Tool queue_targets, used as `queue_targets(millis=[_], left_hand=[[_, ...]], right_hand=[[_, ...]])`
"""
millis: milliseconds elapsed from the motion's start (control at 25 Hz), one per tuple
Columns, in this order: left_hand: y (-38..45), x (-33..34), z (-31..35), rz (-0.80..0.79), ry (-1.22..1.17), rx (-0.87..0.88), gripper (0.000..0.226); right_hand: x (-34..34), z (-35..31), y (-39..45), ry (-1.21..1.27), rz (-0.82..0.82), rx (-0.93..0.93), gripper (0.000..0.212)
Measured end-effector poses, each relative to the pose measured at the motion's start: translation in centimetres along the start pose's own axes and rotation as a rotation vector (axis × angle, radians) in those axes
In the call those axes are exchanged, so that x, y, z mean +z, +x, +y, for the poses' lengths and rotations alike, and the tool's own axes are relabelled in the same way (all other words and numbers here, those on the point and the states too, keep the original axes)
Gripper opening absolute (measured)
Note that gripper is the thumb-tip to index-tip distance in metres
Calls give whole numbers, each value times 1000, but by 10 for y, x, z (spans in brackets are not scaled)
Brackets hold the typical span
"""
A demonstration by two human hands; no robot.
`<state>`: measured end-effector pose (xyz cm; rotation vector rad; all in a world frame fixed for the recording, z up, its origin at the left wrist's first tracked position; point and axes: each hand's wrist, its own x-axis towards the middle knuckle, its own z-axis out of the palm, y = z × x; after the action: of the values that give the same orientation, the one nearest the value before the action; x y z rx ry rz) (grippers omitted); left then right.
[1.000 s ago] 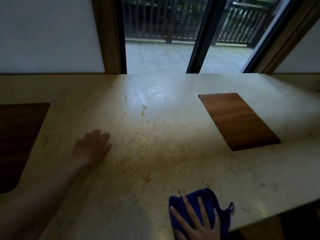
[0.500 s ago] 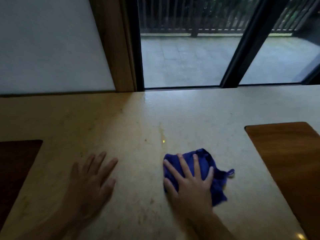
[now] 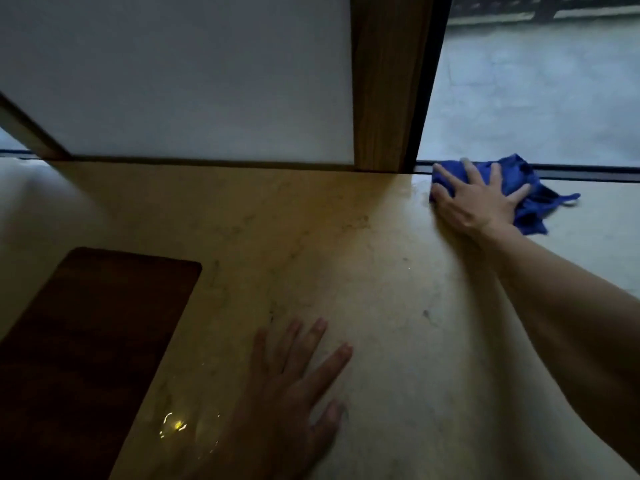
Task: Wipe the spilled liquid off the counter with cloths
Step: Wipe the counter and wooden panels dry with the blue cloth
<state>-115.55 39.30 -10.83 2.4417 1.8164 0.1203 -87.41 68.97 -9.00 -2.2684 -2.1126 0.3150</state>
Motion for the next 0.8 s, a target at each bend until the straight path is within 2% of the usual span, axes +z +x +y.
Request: queue_targets(millis=[200, 320, 440, 520, 640, 800], left_hand=[[0, -10, 2, -106, 38, -41, 63], [2, -16, 2, -182, 82, -76, 62], [1, -16, 6, -137, 83, -46, 69], [-14, -16, 9, -96, 36, -85, 74], [-55, -20, 7, -124, -13, -136, 72], [-133, -41, -16, -219, 46, -29, 59]], right_hand=[[13, -20, -61, -44, -2, -140, 51], [27, -24, -155, -32, 20, -202, 51], [44, -10, -281, -11, 34, -193, 51], [54, 2, -375, -8, 27, -144, 53], [68, 22, -510, -29, 0, -21, 51], [80, 12, -650, -8, -60, 250, 55]])
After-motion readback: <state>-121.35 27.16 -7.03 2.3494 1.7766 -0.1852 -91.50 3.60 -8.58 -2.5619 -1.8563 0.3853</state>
